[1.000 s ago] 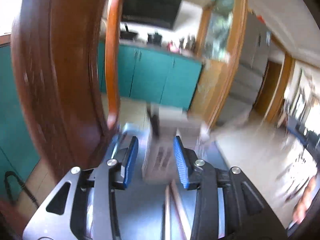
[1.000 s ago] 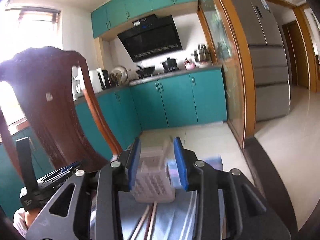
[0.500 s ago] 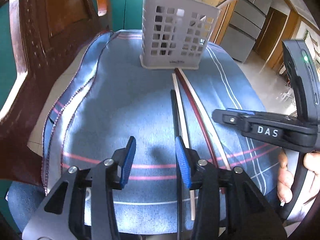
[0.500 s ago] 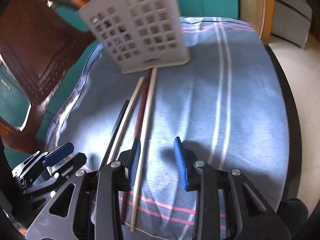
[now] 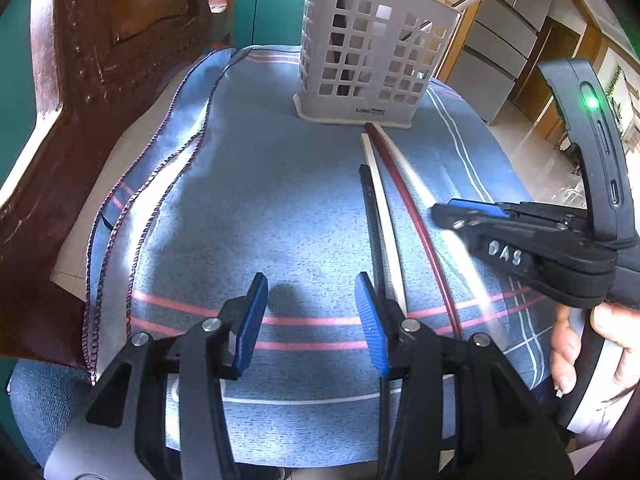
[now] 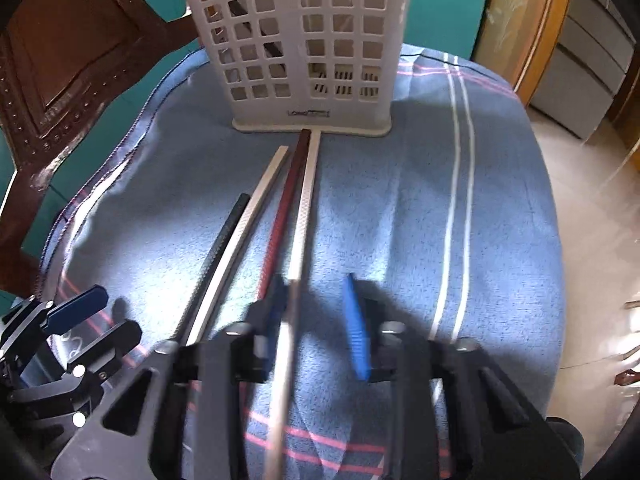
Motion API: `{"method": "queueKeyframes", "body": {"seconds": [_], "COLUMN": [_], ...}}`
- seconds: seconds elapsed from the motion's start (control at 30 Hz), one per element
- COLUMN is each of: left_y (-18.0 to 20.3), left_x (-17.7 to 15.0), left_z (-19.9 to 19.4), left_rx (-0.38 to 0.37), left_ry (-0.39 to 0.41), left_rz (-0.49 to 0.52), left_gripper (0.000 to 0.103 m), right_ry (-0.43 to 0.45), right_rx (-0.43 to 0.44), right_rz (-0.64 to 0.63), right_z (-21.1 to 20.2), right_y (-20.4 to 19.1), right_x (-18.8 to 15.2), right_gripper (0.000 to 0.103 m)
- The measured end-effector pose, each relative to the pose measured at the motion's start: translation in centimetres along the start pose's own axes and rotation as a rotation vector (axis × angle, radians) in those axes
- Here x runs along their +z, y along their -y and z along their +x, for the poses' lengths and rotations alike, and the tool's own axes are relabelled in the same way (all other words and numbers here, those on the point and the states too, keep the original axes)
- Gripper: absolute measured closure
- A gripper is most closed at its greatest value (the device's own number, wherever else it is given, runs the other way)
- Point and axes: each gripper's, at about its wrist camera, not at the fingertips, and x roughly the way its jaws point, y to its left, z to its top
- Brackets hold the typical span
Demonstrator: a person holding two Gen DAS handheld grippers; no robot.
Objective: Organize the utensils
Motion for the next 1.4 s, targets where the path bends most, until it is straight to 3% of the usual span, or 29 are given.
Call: {"method": "queueKeyframes", "body": {"seconds": [0.27, 0.47, 0.8, 1.1, 1.13, 1.27, 1.4], "left_y": [0.1, 0.0, 1.9, 4.6, 4.5, 3.2, 1.1], "left_x": [0.1, 0.5, 0.6, 0.7, 0.9, 1.9, 3.0], "left_z": [0.1, 0.6, 1.4, 2.5, 2.7, 2.9, 3.3], "left_rx": [0.005, -0.02, -0.042, 0.087, 0.088, 0.119, 0.089], "left_ry": [-0.001, -0.014, -0.041, -0.028, -0.026, -0.014, -0.023], "left_rz": [-0.001, -0.026, 0.01, 0.148, 0.139, 0.091, 0.007], "left_gripper": [0.057, 0.057, 0.057, 0.055, 0.056, 0.092, 0.094], "right_ry": [0.03, 0.019, 0.055, 0.051, 0.049, 0.045, 0.039], "right_rx": [0.074, 0.124, 0.132, 0.107, 0.104, 0.102, 0.1], "right_rz": [0.199, 0.256, 0.235, 0.224, 0.222, 0.227, 0.227], "right_z": [-1.8, -2.0, -2.9, -2.6, -2.6, -2.5, -2.4], "right_y": [4.9, 6.6, 6.7, 6.8, 6.8, 7.0, 7.1], "right_x": [-1.1, -1.7, -2.5, -2.6, -2.6, -2.7, -2.7], "right_gripper": [0.097, 0.097, 0.079, 0.076, 0.074, 0.07, 0.07]}}
